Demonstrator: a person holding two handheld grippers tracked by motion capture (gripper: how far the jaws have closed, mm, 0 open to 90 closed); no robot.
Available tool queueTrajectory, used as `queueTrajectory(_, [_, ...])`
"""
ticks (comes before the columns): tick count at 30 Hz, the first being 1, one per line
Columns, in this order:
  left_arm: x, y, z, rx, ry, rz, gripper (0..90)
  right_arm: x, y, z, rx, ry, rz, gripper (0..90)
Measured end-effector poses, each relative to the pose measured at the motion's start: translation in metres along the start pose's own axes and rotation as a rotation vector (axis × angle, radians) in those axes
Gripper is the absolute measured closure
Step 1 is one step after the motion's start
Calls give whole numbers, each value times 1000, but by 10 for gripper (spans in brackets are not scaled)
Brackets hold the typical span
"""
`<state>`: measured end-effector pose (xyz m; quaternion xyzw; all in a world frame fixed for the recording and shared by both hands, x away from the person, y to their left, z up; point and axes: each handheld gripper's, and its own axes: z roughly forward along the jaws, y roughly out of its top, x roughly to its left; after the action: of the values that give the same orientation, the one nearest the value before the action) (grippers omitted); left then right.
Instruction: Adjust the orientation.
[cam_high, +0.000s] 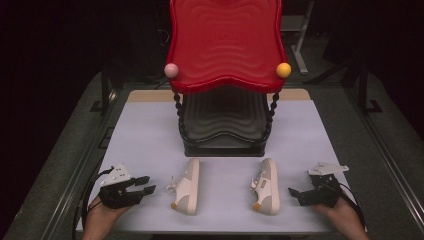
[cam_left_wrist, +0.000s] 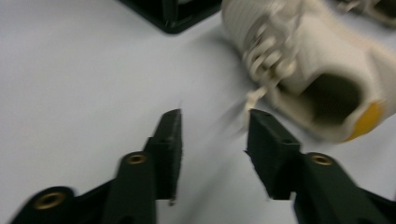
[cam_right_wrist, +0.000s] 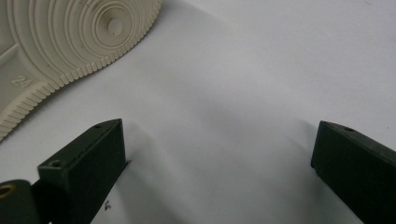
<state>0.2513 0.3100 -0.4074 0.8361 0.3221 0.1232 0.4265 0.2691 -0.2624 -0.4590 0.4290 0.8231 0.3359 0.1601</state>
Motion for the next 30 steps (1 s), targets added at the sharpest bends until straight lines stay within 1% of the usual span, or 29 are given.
queueTrajectory(1, [-2,3,0,-9,-11,6,665,0,0,0,0,0,0,23])
queueTrajectory(2, [-2,3,0,-9,-11,6,702,0,0,0,0,0,0,23])
queueTrajectory(3, [-4,5,0,-11,-23,10,744,0,0,0,0,0,0,23])
queueTrajectory(4, [-8,11,2,-14,-55,22,768,0,0,0,0,0,0,23])
queueTrajectory(6, [-13,16,4,-19,-89,39,840,0,0,0,-1,0,-2,23])
queueTrajectory(7, [-13,16,4,-19,-89,39,870,0,0,0,-1,0,-2,23])
queueTrajectory(8, [-18,22,6,-22,-116,53,896,0,0,0,-1,-1,-3,23])
queueTrajectory(9, [-21,24,8,-25,-123,63,897,0,0,0,-1,-1,-3,23])
queueTrajectory(10, [-21,24,8,-25,-123,63,898,0,0,0,-1,-1,-3,23])
queueTrajectory(11, [-25,29,12,-24,-138,77,898,0,0,0,-1,-1,-3,23])
queueTrajectory(12, [-26,31,14,-25,-144,84,898,0,0,0,-1,-1,-3,23])
queueTrajectory(14, [-28,33,16,-27,-151,88,898,0,0,0,-1,0,-2,23])
queueTrajectory(16, [-29,39,24,-34,-175,100,898,0,0,0,-1,0,-3,23])
queueTrajectory(17, [-29,39,24,-34,-175,100,898,0,0,0,-1,0,-3,23])
queueTrajectory(18, [-30,41,27,-35,-179,101,898,0,0,0,-1,0,-3,23])
queueTrajectory(19, [-30,44,33,-27,-188,111,898,0,0,0,-1,-1,-4,23])
queueTrajectory(21, [-30,45,38,-14,-186,122,898,0,0,0,-1,-1,-3,23])
queueTrajectory(23, [-29,45,40,-13,-185,120,898,0,0,0,-1,-1,-4,23])
queueTrajectory(24, [-26,44,42,-7,-181,116,898,0,0,0,-1,-1,-4,23])
queueTrajectory(25, [-25,44,44,-4,-181,113,898,0,0,0,-1,-1,-4,23])
queueTrajectory(30, [-25,44,48,-1,-187,114,898,0,0,0,-1,-1,-4,23])
